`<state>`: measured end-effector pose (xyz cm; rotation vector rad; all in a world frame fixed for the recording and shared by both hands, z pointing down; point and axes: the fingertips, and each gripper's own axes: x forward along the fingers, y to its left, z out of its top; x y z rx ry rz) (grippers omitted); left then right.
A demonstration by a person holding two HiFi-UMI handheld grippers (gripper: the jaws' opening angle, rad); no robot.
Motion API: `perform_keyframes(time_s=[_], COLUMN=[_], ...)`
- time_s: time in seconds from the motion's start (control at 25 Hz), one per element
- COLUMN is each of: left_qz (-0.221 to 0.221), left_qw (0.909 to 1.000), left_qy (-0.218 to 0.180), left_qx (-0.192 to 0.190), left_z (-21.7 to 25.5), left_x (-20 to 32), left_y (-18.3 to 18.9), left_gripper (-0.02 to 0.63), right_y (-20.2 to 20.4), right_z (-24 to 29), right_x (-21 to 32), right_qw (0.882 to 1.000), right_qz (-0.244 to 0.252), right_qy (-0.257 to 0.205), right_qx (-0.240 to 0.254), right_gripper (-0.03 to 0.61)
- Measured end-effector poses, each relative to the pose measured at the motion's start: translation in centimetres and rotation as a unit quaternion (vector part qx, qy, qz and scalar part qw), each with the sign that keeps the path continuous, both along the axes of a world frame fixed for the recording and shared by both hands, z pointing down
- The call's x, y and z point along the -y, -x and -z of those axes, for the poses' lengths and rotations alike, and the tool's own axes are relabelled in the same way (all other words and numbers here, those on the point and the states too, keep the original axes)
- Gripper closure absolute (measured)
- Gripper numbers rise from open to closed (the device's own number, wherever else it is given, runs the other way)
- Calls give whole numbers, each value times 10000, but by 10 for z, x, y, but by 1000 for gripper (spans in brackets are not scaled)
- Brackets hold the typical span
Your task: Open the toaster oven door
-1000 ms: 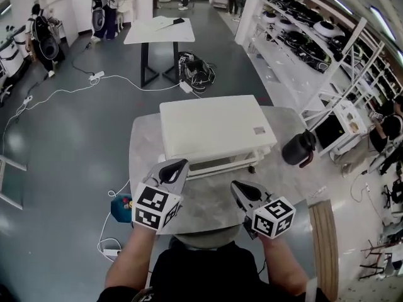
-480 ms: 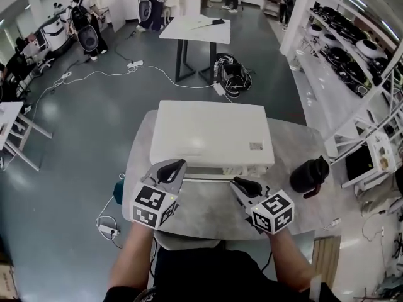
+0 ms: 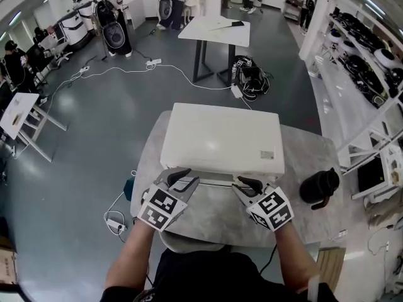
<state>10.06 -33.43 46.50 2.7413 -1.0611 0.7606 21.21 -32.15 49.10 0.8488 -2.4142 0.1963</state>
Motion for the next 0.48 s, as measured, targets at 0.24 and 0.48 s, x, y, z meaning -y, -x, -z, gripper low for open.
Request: perform_keyframes(time_s=[0.24, 0.48], left_qz=[-468, -522], left_qw=[9975, 9958], left_qy=[155, 204], left_qx=[515, 717], left_z=[-22, -33], left_x=[-3, -1], left_y=[0, 1], left_gripper=[469, 471], right_y=[7, 3], right_z=[-17, -28], right_x=[-1, -2], right_qw=[9981, 9934], right_qz=[146, 129], right_qy=[-102, -61], right_qx=[-584, -1141], right_gripper=[458, 442])
